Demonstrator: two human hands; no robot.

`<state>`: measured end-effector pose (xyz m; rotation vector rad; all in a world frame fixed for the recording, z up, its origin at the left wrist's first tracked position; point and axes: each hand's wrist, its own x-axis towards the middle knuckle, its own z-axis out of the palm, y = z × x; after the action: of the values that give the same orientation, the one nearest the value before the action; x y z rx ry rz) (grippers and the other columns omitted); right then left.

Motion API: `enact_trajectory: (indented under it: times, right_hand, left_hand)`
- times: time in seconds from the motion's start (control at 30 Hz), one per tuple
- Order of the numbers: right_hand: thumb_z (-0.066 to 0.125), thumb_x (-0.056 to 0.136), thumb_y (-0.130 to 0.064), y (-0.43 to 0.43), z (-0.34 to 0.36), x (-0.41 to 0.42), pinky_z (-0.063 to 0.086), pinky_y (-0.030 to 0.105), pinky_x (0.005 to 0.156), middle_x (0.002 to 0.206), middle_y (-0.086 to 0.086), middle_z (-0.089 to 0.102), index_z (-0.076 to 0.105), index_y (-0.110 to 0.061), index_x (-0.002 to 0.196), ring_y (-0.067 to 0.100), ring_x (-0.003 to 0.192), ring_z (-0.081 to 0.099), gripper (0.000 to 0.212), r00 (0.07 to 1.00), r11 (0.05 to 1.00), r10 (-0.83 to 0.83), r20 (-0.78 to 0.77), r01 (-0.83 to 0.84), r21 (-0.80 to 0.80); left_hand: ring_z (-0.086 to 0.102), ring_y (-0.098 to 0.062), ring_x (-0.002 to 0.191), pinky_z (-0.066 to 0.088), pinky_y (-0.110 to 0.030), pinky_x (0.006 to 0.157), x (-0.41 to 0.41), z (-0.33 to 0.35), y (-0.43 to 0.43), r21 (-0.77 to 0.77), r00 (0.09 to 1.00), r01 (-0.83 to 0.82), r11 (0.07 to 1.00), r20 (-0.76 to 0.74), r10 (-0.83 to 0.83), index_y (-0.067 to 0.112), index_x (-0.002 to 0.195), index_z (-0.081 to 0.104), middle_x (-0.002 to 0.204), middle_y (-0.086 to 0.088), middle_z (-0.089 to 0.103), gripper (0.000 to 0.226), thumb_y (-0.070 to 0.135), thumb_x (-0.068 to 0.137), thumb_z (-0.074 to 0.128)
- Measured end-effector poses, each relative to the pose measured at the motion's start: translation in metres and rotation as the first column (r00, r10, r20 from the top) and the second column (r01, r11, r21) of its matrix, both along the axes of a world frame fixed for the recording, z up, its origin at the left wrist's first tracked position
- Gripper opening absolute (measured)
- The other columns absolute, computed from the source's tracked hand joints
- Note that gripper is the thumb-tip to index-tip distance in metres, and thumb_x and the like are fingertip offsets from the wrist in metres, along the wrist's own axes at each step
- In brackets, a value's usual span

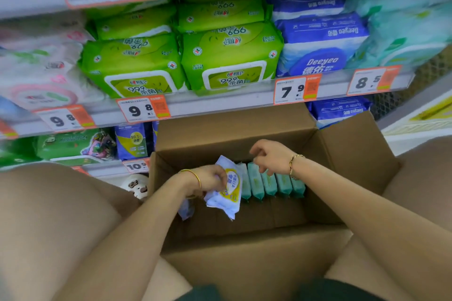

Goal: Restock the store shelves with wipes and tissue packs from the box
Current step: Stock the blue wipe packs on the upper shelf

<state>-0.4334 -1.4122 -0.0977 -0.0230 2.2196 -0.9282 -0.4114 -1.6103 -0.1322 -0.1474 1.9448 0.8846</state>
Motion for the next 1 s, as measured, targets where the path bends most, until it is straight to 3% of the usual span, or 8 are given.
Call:
enact_trajectory:
  times: [0.17, 0.37, 0.53, 0.67, 0.73, 0.83, 0.9, 1.0]
  right_hand:
    - [0.058, 0.09, -0.032, 0.009, 0.034, 0.004, 0.051, 0.034, 0.086, 0.131, 0.005, 0.049, 0.036, -0.017, 0.14, 0.022, 0.118, 0.053, 0.056, 1.0, 0.991, -0.006, 0.001, 0.006, -0.136]
    - [0.06, 0.089, -0.025, 0.043, 0.102, -0.002, 0.051, 0.038, 0.09, 0.124, 0.0, 0.061, 0.053, -0.022, 0.126, 0.018, 0.112, 0.059, 0.037, 0.999, 0.929, -0.003, 0.032, 0.014, -0.371]
    - [0.074, 0.072, -0.028, 0.065, 0.156, 0.004, 0.058, 0.035, 0.067, 0.104, 0.011, 0.072, 0.061, -0.011, 0.112, 0.024, 0.086, 0.069, 0.046, 0.998, 0.833, -0.021, 0.057, 0.049, -0.551]
    - [0.089, 0.046, -0.043, 0.092, 0.207, 0.007, 0.053, 0.025, 0.041, 0.083, 0.006, 0.074, 0.066, -0.009, 0.099, 0.016, 0.057, 0.068, 0.066, 0.987, 0.747, -0.158, -0.037, 0.095, -0.658]
    - [0.09, 0.042, -0.044, 0.106, 0.235, 0.003, 0.047, 0.02, 0.033, 0.07, 0.008, 0.072, 0.07, -0.007, 0.084, 0.015, 0.043, 0.062, 0.059, 0.95, 0.698, -0.293, -0.108, 0.136, -0.704]
    - [0.072, 0.068, -0.022, 0.119, 0.281, -0.008, 0.04, 0.014, 0.029, 0.05, 0.003, 0.066, 0.072, -0.007, 0.065, 0.011, 0.03, 0.053, 0.016, 0.875, 0.626, -0.461, -0.149, 0.202, -0.753]
    - [0.056, 0.083, -0.022, 0.127, 0.306, -0.022, 0.037, 0.011, 0.029, 0.044, -0.003, 0.062, 0.07, -0.01, 0.061, 0.006, 0.029, 0.051, 0.028, 0.821, 0.582, -0.556, -0.132, 0.27, -0.767]
    - [0.048, 0.094, -0.027, 0.135, 0.336, -0.056, 0.037, 0.01, 0.03, 0.041, -0.008, 0.061, 0.062, -0.018, 0.073, 0.002, 0.031, 0.054, 0.027, 0.716, 0.493, -0.691, -0.094, 0.373, -0.786]
  left_hand:
    - [0.043, -0.009, 0.06, 0.04, -0.016, 0.044, -0.001, 0.081, 0.001, 0.191, 0.99, 0.136, 0.972, -0.06, -0.126, 0.026, 0.081, 0.042, 0.08, 0.001, 0.038, 0.029, 0.0, 0.089, 0.053]
    - [0.032, -0.014, 0.077, 0.034, -0.022, 0.054, -0.011, 0.155, 0.005, 0.205, 0.924, 0.319, 0.925, -0.283, -0.256, 0.025, 0.082, 0.033, 0.087, 0.0, 0.03, 0.036, 0.004, 0.081, 0.062]
    - [0.05, -0.014, 0.074, 0.044, -0.022, 0.056, -0.024, 0.224, 0.041, 0.382, 0.944, 0.257, 0.888, -0.295, -0.146, 0.025, 0.093, 0.037, 0.09, -0.002, 0.051, 0.035, 0.005, 0.078, 0.062]
    - [0.053, -0.016, 0.08, 0.041, -0.018, 0.058, -0.041, 0.288, 0.068, 0.192, 0.813, 0.347, 0.918, -0.549, -0.192, 0.026, 0.112, 0.045, 0.102, -0.009, 0.064, 0.031, 0.017, 0.088, 0.062]
    - [0.054, -0.006, 0.075, 0.041, -0.013, 0.058, -0.051, 0.319, 0.08, 0.193, 0.723, 0.345, 0.919, -0.679, -0.129, 0.019, 0.121, 0.049, 0.09, 0.001, 0.062, 0.033, 0.02, 0.089, 0.06]
    - [0.059, 0.002, 0.055, 0.046, -0.013, 0.047, -0.066, 0.36, 0.1, 0.372, 0.681, 0.252, 0.893, -0.724, 0.109, 0.015, 0.108, 0.055, 0.082, 0.002, 0.055, 0.017, 0.023, 0.092, 0.055]
    - [0.058, -0.002, 0.041, 0.052, -0.019, 0.042, -0.08, 0.382, 0.109, 0.538, 0.674, 0.124, 0.834, -0.663, 0.327, 0.014, 0.094, 0.052, 0.072, -0.004, 0.051, 0.007, 0.018, 0.097, 0.047]
    - [0.06, -0.014, 0.054, 0.054, -0.026, 0.052, -0.126, 0.396, 0.11, 0.571, 0.525, 0.025, 0.821, -0.706, 0.475, 0.014, 0.078, 0.048, 0.072, -0.009, 0.053, 0.018, 0.013, 0.096, 0.043]
